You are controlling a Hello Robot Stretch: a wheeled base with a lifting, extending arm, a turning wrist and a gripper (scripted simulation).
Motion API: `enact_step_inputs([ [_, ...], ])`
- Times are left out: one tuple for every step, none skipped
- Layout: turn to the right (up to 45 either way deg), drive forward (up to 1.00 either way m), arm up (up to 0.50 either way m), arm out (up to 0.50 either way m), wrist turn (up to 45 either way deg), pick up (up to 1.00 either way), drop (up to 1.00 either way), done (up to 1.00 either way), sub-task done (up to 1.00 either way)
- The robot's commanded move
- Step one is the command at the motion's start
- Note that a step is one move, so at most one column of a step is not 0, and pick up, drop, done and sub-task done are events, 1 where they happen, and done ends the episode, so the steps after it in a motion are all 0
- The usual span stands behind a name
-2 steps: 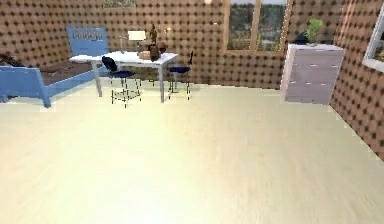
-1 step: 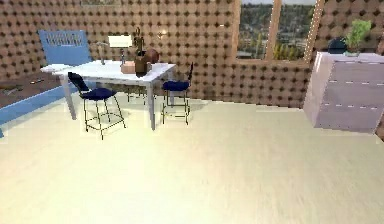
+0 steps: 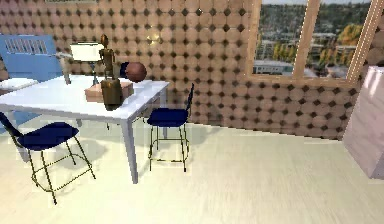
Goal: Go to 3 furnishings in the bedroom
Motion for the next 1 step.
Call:
enact_step_inputs([
  [3.0, 0.0, 0.0, 0.0, 0.0, 0.0, 0.0, 0.0, 0.0],
])
